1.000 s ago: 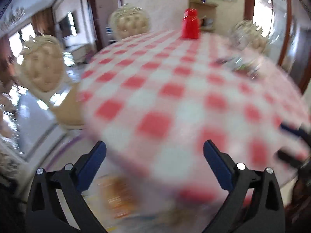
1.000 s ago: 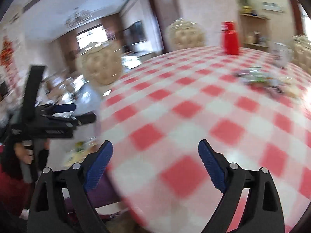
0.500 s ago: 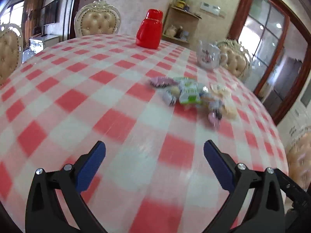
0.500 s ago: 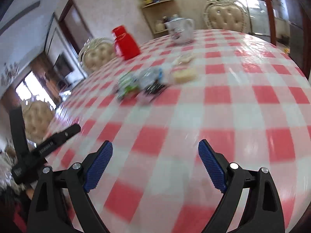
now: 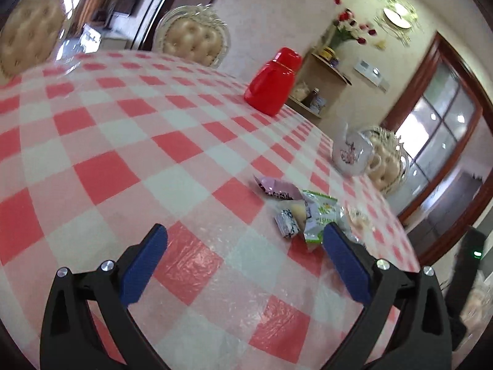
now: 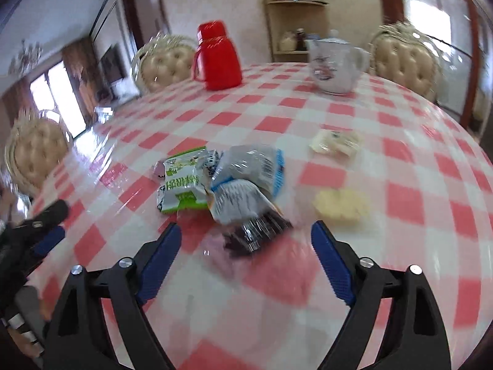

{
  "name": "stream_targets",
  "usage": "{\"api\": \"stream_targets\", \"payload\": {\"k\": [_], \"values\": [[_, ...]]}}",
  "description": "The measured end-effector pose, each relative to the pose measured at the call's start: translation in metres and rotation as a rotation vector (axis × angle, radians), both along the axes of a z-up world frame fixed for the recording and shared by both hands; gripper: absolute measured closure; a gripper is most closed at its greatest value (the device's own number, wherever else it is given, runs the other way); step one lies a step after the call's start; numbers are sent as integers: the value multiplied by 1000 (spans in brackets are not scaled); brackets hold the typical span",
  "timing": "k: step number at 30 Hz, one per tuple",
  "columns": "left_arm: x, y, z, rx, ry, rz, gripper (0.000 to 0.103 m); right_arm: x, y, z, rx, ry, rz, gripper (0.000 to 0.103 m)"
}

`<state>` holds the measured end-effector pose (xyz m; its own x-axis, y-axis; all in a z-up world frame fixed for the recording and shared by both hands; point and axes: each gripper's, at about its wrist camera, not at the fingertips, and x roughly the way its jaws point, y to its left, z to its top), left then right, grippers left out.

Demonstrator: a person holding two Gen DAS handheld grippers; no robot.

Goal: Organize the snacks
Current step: 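Move both open tools back over the snack pile, then grasp the white printed snack bag with the right tool while the left tool grasps the green-yellow packet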

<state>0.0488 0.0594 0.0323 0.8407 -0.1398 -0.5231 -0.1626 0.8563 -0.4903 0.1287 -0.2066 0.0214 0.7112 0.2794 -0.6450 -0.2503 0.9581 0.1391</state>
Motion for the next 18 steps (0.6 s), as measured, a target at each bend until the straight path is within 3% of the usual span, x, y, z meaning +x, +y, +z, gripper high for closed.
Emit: {"api": "stream_targets", "payload": {"k": [5,6,9,15,18], "values": [[1,-1,0,-2,8,-11,2,32,15,-8,-42,33,25,24],[0,-1,-1,-2,9,-13,2,39,16,-14,-53,61,24,29],[1,-1,-1,-5,16,-20,2,38,12,-15,-7,74,49,62],[0,-3,-2,-3,12,-16,2,-22,4,0,45,12,101,65],[0,-14,1,52,12,-46,2,-57,-12,11,127,-42,75,65]]}}
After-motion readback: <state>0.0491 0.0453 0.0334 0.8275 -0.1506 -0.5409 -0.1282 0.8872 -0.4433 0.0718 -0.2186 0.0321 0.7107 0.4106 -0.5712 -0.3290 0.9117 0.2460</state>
